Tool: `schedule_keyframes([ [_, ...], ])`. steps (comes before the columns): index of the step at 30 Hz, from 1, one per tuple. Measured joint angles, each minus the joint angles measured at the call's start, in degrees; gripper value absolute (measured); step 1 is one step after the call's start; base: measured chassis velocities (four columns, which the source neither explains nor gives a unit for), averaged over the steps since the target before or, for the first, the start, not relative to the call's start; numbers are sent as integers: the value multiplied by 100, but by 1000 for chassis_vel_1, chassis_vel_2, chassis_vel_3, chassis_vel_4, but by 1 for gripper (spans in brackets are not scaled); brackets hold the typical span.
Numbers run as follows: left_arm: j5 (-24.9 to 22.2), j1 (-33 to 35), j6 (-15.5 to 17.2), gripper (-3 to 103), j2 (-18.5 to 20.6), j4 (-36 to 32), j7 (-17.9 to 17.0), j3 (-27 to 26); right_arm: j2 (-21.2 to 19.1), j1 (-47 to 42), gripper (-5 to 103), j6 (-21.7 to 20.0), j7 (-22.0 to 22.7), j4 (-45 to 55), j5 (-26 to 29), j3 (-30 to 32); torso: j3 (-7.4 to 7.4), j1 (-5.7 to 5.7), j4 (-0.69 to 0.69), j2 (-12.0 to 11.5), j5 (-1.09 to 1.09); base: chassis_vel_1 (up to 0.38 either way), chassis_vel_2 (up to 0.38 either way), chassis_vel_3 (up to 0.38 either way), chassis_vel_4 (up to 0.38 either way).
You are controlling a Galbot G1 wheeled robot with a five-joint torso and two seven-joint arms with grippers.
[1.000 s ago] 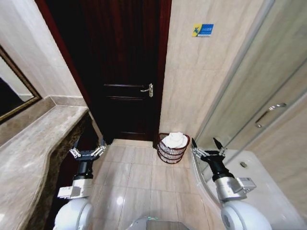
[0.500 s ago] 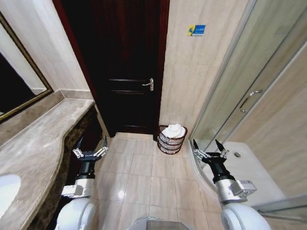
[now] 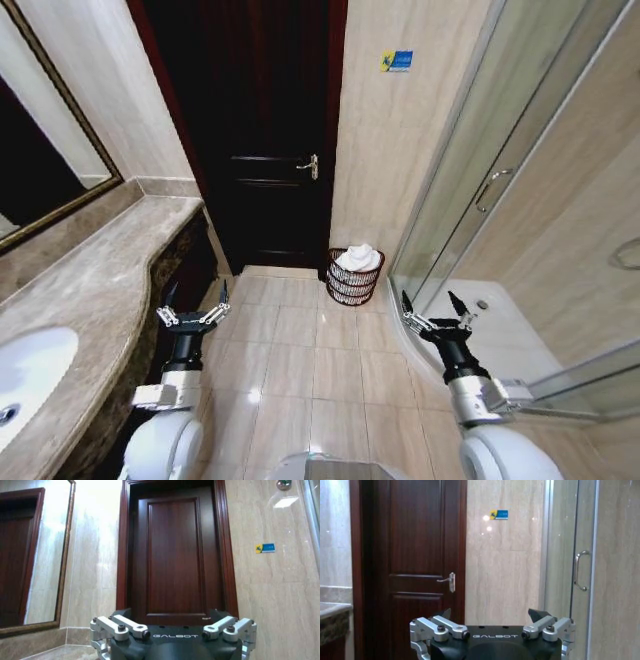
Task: Discard the used towel into the hamper.
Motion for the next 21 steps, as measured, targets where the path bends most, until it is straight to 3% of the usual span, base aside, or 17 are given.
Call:
schedule_keyframes([
  [10,-54,-172,357,100,48,-83,-10,191,144,-66,100,-21,40,-1,-119,42,3,9,-1,-5,1,-15,13,15,-7],
  [14,125,-313,439,100,33,25,-279,553,277,-30,100,302,326,-68,-390,-34,1,5,-1,-5,1,0,0,0,0],
  [21,225,-349,456,100,8,64,-390,605,291,-19,100,357,379,-91,-476,-54,1,4,-1,-5,1,0,0,0,0],
])
